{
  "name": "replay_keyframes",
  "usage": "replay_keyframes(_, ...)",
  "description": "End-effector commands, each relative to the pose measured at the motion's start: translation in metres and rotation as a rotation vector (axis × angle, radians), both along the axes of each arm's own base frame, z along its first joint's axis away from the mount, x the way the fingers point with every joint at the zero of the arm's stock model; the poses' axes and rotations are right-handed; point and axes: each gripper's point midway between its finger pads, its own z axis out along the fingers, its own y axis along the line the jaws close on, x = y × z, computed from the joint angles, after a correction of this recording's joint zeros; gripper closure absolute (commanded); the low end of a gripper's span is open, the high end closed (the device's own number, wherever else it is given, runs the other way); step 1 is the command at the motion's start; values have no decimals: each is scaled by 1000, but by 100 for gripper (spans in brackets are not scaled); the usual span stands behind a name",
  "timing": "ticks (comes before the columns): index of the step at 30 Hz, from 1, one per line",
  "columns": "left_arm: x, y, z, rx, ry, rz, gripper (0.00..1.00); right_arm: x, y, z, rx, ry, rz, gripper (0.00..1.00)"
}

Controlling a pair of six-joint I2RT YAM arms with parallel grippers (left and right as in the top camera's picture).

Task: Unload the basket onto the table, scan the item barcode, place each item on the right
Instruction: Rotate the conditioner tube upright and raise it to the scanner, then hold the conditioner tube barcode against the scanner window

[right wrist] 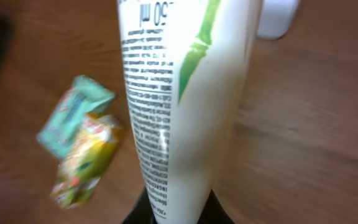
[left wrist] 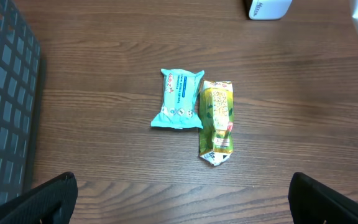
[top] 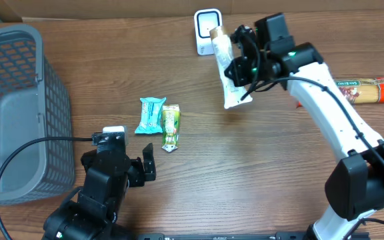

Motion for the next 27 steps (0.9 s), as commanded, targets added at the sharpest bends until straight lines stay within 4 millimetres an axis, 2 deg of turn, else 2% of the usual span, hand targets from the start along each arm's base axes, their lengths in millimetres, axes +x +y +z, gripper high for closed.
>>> replay_keyframes(1,1,1,-2,-1,-1,12,0,39,-20,55,-216,-304,-189,96)
replay_keyframes(4,1,1,-2,-1,-1,12,0,61,-29,71,-381,-475,-256,96)
replay_keyframes(7,1,1,-2,-1,-1,12,0,80,-32,83,-470,-595,-296,96)
replay_keyframes(11,1,1,-2,-1,-1,12,0,101,-32,83,-554,-688,-286,96)
replay_keyframes(16,1,1,-2,-1,-1,12,0,130,-27,70,-730,-800,-194,96)
replay_keyframes(19,1,1,-2,-1,-1,12,0,148,-22,54,-835,-861,-149,96)
replay_keyframes(22,1,1,-2,-1,-1,12,0,160,-17,37,-926,-896,-77,96)
replay_keyframes(23,1,1,-2,-1,-1,12,0,166,-14,25,-996,-914,-12,96)
replay_keyframes(27,1,1,-2,-1,-1,12,0,175,-8,9,-1091,-949,70,96)
